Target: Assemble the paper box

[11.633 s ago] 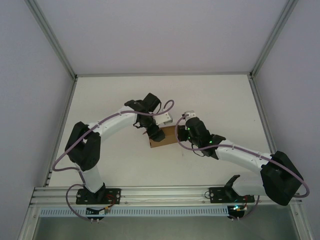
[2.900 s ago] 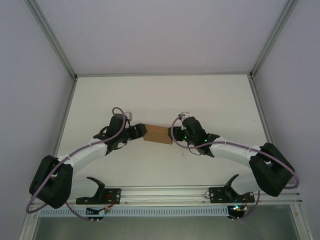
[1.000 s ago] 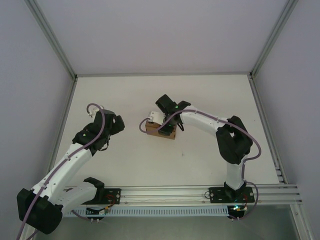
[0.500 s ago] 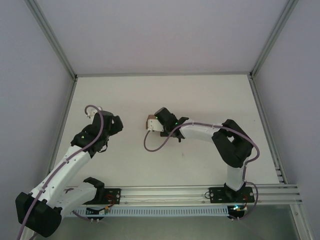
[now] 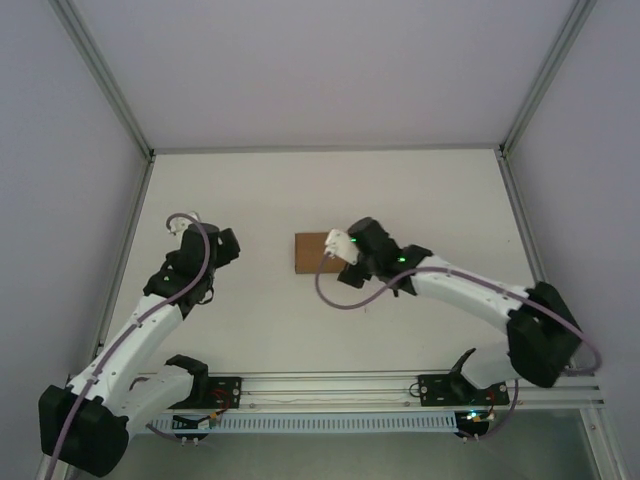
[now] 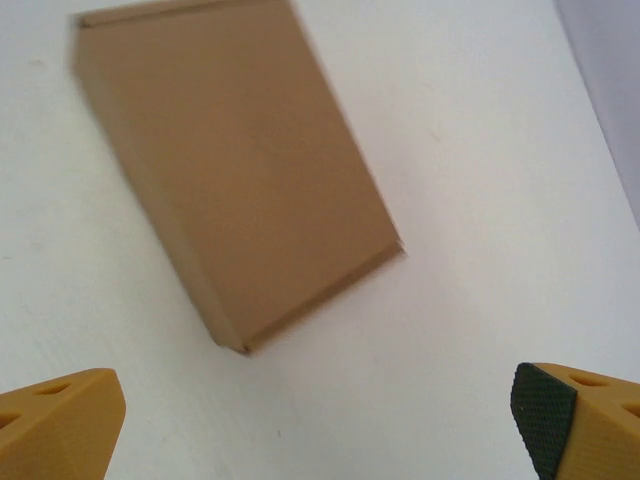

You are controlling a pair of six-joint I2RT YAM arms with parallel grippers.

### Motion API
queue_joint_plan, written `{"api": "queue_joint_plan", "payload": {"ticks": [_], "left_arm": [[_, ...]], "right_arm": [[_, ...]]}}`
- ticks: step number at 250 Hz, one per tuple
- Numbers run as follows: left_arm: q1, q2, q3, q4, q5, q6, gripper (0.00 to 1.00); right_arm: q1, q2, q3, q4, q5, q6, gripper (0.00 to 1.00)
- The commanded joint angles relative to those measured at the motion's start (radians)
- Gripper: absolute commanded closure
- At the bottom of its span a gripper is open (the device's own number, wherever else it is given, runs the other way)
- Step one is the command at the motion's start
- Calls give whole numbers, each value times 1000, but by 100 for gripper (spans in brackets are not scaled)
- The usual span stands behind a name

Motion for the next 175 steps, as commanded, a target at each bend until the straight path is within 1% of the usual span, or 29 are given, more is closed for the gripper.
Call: {"api": "queue_joint_plan", "payload": {"ticks": [1, 13, 27, 34, 51, 68, 83, 98, 108, 120, 122, 134, 141, 145, 149, 153, 156, 159, 166, 170, 175], "left_arm": [[105, 18, -101, 277, 14, 115, 0], [137, 33, -161, 402, 6, 163, 0], [156, 58, -247, 596, 1, 238, 0], [160, 75, -289, 691, -3, 268, 0], [176, 130, -358, 879, 15, 306, 0], [193, 218, -373, 973, 60, 323, 0], [193, 317, -361, 1020, 107, 348, 0], [194, 414, -367, 1163, 138, 368, 0], [207, 444, -363, 1191, 210, 344, 0], [213, 505, -347, 1214, 274, 361, 0], [214, 518, -343, 1215, 280, 363, 0], [218, 628, -334, 1296, 297, 364, 0], [224, 684, -328, 1387, 311, 379, 0], [227, 668, -319, 1345, 333, 378, 0], [227, 635, -303, 1253, 353, 374, 0], [228, 611, -286, 1175, 364, 373, 0], [229, 612, -278, 1161, 360, 374, 0], [229, 623, -274, 1172, 351, 372, 0], [229, 659, -280, 1244, 342, 378, 0], [229, 663, -286, 1266, 354, 383, 0], [228, 650, -281, 1236, 367, 384, 0]], "right_arm": [[-139, -116, -128, 212, 27, 278, 0], [-205, -177, -198, 287, 46, 336, 0], [-279, -238, -288, 389, 70, 392, 0], [-318, -261, -330, 430, 49, 411, 0], [-423, -295, -415, 512, -56, 464, 0], [-501, -282, -474, 610, -92, 512, 0], [-541, -228, -544, 800, -75, 522, 0], [-580, -138, -592, 991, -89, 534, 0], [-604, -66, -599, 1071, -114, 537, 0], [-612, -5, -581, 1131, -105, 539, 0], [-618, 3, -577, 1134, -112, 563, 0], [-650, 59, -559, 1145, -215, 582, 0], [-661, 113, -546, 1161, -251, 581, 0], [-670, 156, -543, 1209, -262, 584, 0], [-683, 202, -543, 1262, -272, 593, 0], [-687, 228, -538, 1299, -254, 600, 0], [-688, 224, -532, 1270, -231, 609, 0], [-691, 201, -522, 1205, -220, 626, 0], [-707, 163, -486, 1072, -227, 654, 0], [-715, 173, -472, 1067, -234, 662, 0], [-725, 195, -472, 1113, -250, 667, 0]]}}
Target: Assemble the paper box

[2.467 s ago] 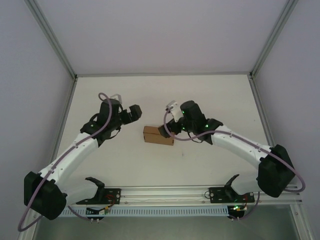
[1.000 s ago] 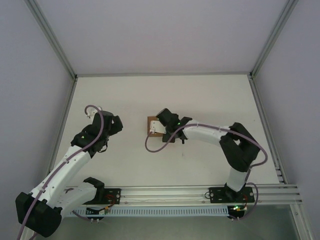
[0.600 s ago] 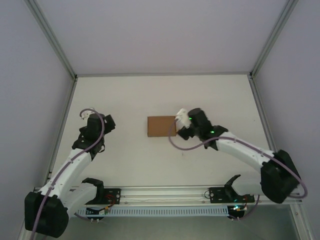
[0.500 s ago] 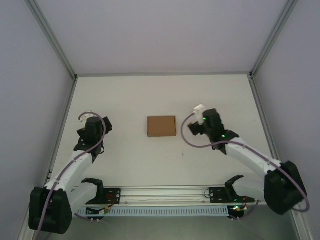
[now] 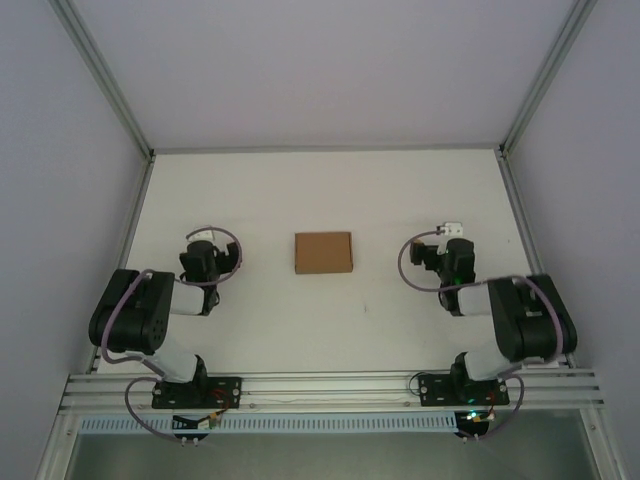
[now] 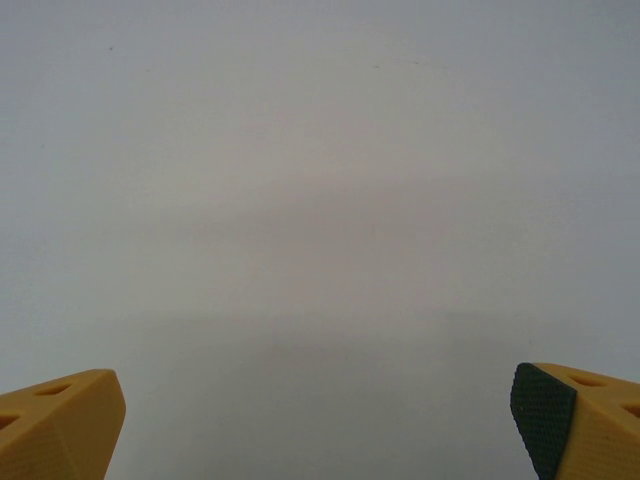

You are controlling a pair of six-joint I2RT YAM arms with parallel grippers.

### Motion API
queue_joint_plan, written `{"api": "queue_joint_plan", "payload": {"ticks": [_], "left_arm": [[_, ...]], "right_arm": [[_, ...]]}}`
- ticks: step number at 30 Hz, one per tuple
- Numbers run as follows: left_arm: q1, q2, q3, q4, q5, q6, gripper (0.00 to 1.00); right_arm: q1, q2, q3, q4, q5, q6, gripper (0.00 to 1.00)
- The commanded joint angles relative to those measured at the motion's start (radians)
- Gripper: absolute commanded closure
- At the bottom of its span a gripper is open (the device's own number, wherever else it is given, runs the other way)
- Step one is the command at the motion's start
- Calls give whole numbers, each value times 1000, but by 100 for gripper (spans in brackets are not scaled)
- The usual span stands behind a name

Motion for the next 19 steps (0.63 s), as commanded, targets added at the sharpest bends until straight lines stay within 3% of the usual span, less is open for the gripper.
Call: {"api": "queue_joint_plan", "payload": {"ticks": [1, 2, 19], "left_arm": [[15, -4, 40, 83, 95, 33, 0], [15, -14, 61, 19, 94, 32, 0], [5, -4, 56, 54, 80, 43, 0]], "right_arm": [[-51, 17, 67, 92, -80, 106, 0], [-52, 8, 55, 90, -76, 107, 0], [-53, 9, 56, 94, -72, 108, 0]]}}
